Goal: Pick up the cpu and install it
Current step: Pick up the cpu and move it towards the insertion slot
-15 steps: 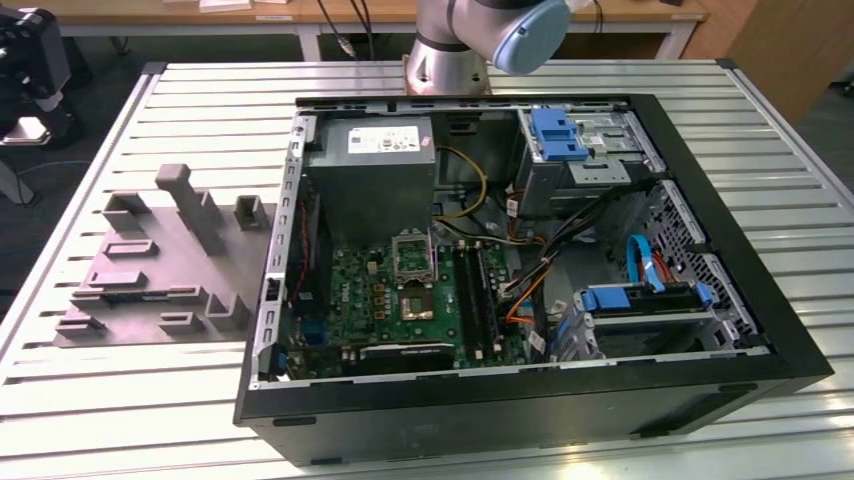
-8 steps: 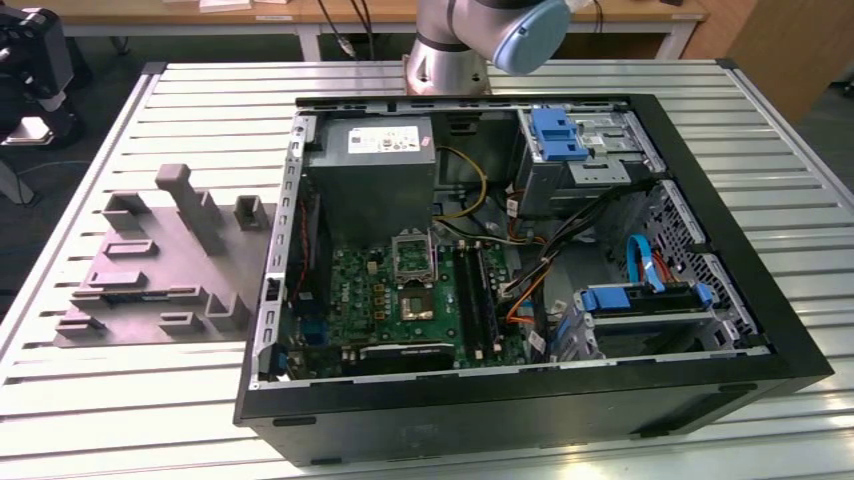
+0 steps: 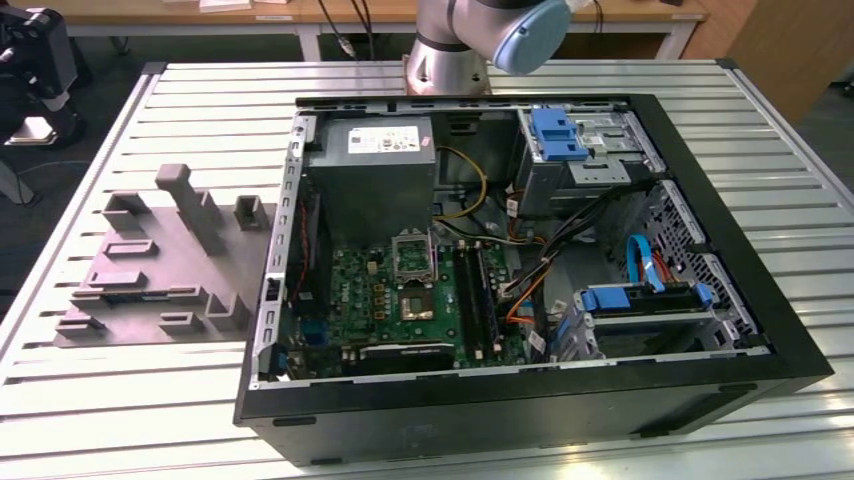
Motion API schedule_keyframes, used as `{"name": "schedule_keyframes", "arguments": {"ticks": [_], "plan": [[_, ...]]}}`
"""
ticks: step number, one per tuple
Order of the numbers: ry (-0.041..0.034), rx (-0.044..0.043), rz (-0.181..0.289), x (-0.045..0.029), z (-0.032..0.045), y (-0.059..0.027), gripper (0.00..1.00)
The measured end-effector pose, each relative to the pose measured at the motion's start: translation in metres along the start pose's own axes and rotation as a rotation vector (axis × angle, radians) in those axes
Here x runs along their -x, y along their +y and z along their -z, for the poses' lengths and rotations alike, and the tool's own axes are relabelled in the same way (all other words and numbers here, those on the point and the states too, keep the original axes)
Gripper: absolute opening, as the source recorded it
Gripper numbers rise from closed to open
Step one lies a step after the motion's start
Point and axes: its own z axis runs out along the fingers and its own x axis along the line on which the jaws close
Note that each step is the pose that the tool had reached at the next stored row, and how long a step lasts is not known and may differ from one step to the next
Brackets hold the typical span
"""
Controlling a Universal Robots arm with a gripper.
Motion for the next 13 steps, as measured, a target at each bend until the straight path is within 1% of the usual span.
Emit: {"name": "schedule_keyframes", "arguments": {"ticks": [13], "plan": [[0.0, 0.0, 0.0, 0.0043, 0.0, 0.0002, 0.47]]}}
